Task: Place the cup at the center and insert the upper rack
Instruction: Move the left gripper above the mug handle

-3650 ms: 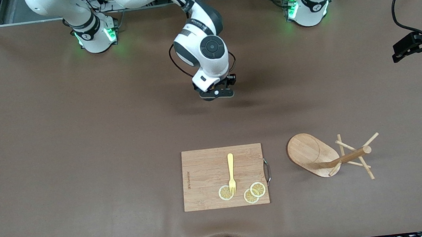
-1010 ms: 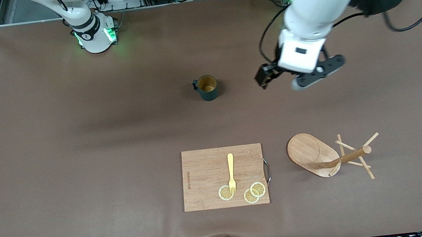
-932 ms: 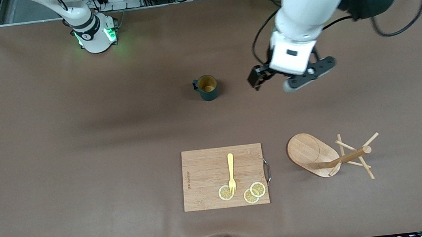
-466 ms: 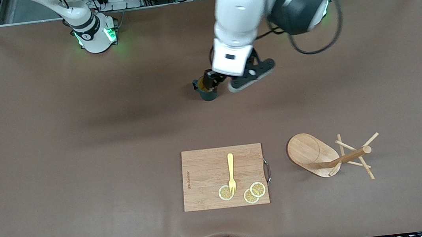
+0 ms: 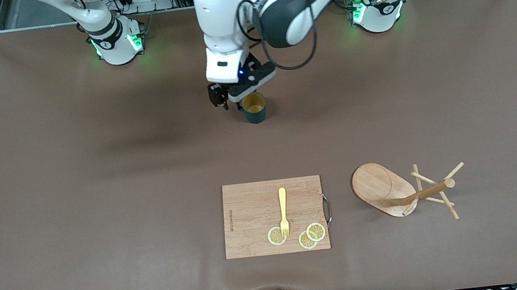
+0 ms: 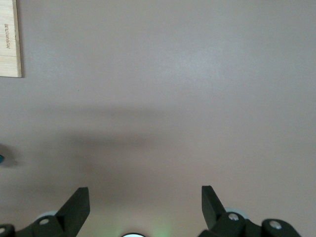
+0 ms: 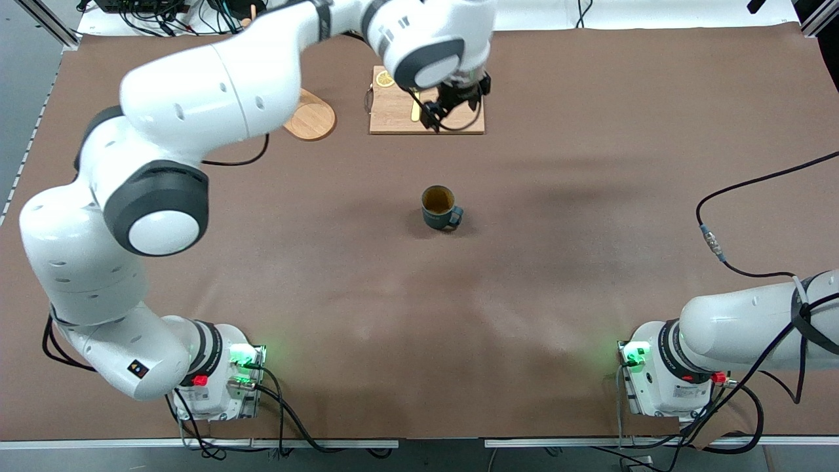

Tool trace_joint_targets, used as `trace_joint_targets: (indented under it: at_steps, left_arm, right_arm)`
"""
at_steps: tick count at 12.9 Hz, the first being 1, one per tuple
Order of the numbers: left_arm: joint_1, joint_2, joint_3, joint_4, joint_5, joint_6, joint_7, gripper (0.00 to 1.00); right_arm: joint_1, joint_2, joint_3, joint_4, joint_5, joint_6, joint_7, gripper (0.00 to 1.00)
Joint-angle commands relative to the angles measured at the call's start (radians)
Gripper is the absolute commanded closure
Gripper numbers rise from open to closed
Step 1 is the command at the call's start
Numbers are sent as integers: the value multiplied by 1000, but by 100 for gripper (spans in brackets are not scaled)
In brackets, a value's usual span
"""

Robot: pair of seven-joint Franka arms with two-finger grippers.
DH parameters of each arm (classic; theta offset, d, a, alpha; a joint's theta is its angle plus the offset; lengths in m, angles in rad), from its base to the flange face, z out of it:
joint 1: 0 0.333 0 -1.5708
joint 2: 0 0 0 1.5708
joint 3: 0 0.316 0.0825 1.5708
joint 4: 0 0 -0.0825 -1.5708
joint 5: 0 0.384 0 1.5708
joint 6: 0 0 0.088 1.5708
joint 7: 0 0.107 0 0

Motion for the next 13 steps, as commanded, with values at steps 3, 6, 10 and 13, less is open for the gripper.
trace_joint_targets:
  at_steps: [3,6,10,13]
  left_arm:
    - [-177,98,85,30,122,-1,-244,0]
    - [-248,139,115,29,190,-12,-320,0]
    - [-273,186,120,29,193,-15,-422,0]
    - [-283,187,123,33,176,-11,-489,0]
  right_arm:
    - [1,-31,2,-45,-10,-34,4,0]
    - [1,-31,3,-43,0,-58,11,0]
    - [1,-29,3,-40,0,-73,24,0]
    - [-1,-31,3,-42,0,-82,26,0]
